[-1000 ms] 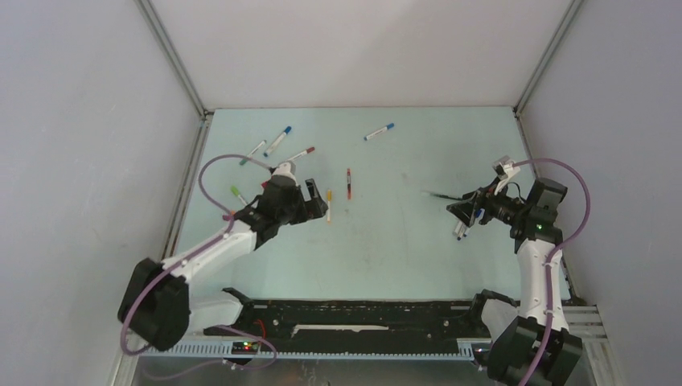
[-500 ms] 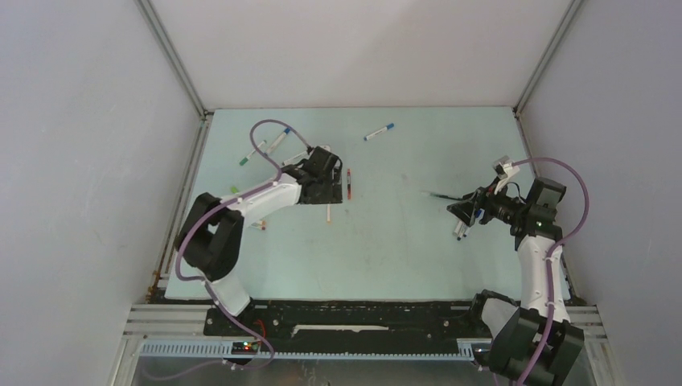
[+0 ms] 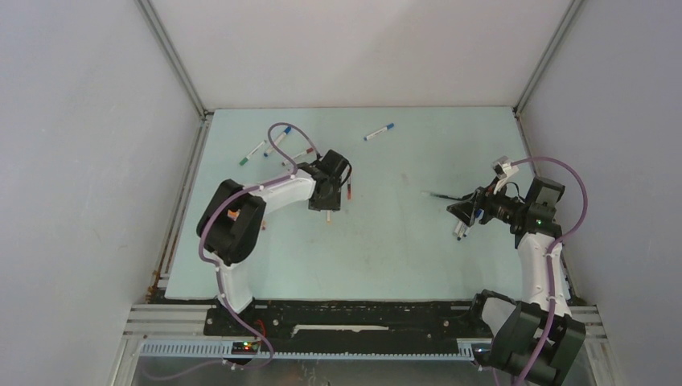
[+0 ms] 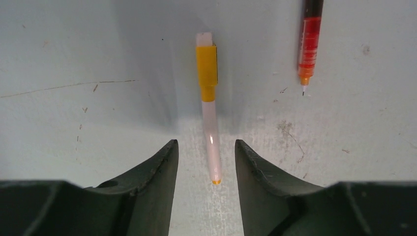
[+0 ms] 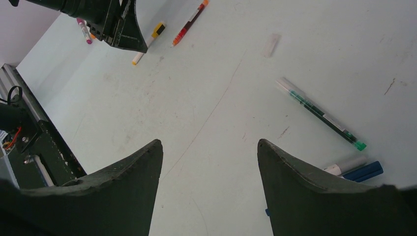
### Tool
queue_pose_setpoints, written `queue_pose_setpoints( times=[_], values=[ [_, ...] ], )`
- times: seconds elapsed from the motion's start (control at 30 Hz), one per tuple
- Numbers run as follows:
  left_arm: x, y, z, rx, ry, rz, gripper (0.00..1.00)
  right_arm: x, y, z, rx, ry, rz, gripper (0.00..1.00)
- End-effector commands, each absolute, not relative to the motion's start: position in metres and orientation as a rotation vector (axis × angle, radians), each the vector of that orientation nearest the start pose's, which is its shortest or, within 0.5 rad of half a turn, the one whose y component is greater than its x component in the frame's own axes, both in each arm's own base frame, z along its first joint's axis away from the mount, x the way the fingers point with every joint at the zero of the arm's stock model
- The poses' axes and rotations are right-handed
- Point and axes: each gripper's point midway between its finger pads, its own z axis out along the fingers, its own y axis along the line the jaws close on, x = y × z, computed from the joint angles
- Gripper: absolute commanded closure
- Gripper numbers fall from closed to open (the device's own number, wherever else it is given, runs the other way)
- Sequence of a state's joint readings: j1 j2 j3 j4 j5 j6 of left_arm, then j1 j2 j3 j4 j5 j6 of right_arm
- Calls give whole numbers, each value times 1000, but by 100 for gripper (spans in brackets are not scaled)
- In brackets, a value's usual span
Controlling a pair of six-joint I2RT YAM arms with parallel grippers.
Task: Open the pen caps
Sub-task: Pick up the pen from the center of the board.
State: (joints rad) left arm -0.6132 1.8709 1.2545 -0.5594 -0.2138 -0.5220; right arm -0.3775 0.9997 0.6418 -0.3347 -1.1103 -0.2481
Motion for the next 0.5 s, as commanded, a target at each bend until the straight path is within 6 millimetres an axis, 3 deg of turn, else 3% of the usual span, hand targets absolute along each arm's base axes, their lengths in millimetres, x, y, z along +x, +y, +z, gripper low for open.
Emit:
queue_pose_setpoints(
  times=[0.0,0.2,0.47],
  values=[
    [346,-224,40,73,2673,-66,51,271,56,182,-461,1862,800,28],
    [344,-224,32,80,2701,-55,58,271,56,183,-462,1859,800,28],
    [338,-221,24,76,2728,-43,79,270,57,186,-468,1852,801,28]
  ],
)
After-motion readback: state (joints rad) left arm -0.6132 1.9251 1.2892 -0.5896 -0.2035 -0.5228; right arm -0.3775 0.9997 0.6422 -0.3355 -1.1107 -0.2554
